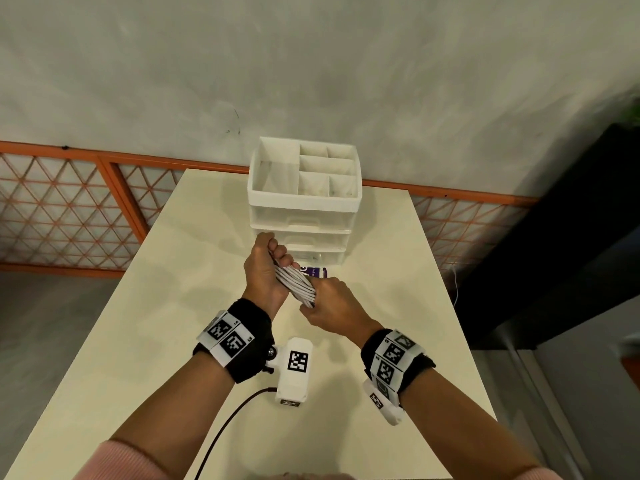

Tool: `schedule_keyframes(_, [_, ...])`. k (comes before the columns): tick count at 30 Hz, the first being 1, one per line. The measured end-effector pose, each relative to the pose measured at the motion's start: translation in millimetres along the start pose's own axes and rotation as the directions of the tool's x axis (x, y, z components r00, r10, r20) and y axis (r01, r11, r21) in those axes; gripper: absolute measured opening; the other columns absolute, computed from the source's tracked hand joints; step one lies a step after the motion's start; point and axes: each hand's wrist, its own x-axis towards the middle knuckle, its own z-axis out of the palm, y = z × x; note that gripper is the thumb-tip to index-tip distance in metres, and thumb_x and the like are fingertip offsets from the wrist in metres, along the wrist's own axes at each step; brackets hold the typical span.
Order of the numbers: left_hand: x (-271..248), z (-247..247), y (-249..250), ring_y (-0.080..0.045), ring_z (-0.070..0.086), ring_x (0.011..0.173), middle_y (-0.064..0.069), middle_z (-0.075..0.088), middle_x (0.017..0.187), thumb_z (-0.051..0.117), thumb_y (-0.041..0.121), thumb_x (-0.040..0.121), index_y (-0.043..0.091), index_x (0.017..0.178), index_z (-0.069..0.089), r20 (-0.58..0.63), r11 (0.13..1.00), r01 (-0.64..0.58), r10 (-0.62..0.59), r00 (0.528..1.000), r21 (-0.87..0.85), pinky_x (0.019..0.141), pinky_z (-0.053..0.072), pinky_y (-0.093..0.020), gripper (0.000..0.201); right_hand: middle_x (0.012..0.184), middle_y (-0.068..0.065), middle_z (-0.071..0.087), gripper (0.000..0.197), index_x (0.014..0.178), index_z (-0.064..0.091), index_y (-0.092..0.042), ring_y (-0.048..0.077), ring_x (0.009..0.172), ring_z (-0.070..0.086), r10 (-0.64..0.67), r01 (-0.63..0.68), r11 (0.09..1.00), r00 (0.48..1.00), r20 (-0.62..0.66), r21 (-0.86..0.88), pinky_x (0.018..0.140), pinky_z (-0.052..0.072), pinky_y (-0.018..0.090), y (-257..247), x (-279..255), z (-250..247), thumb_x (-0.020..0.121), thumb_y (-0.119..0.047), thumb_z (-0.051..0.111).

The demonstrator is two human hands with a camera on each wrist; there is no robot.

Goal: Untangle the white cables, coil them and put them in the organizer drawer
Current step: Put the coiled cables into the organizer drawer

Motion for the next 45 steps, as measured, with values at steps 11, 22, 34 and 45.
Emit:
schedule_keyframes(11, [41.4,-3.1,-27.1,-0.008,0.029,0.029,0.009,0.033,0.037,0.049,0.02,0.088,0.02,0.055,0.036,-0.063,0.988,0.138,-0.133,0.989,0.075,0.037,0.031,-0.015,0.036,0.086,0.017,0.067,0.017,0.095,0.056,-0.01,0.033,0.066,0.053,0.103,-0.104,0.995,0.992,0.077,0.001,0.06,0.04,0.03,30.3,7.6,18.4,0.08,-0.017,0.056])
schedule_keyframes(22, [106.1,-4.2,-48.5,-0.02,0.059,0.079,-0.004,0.062,0.086,0.046,0.057,0.09,0.014,0.085,0.061,0.041,0.956,0.207,-0.22,0.975,0.21,0.086,0.048,-0.034,0.046,0.077,0.007,0.056,0.018,0.071,0.045,-0.021,0.031,0.075,0.055,0.402,-0.427,0.888,0.901,0.161,0.17,0.065,0.037,0.027,83.8,28.9,7.2,0.079,-0.018,0.061])
schedule_keyframes(34, [128.8,-11.1,-62.8,-0.01,0.056,0.056,-0.003,0.06,0.067,0.043,0.045,0.096,0.003,0.085,0.053,-0.114,0.962,0.096,-0.069,0.991,0.255,0.055,0.05,-0.018,0.045,0.077,0.008,0.057,0.018,0.072,0.046,-0.018,0.026,0.069,0.052,0.493,-0.525,0.838,0.845,0.209,0.145,0.061,0.038,0.028,125.7,4.5,6.8,0.077,-0.021,0.063])
schedule_keyframes(45, [71.7,-49.7,-81.3,-0.012,0.061,0.068,-0.001,0.062,0.07,0.037,0.038,0.1,0.008,0.088,0.059,-0.052,0.941,0.063,-0.048,0.997,0.332,0.061,0.053,-0.017,0.039,0.077,0.005,0.059,0.014,0.071,0.053,-0.02,0.025,0.072,0.055,0.167,-0.176,0.984,0.968,0.187,0.028,0.062,0.037,0.026,62.2,79.8,-56.1,0.077,-0.015,0.064])
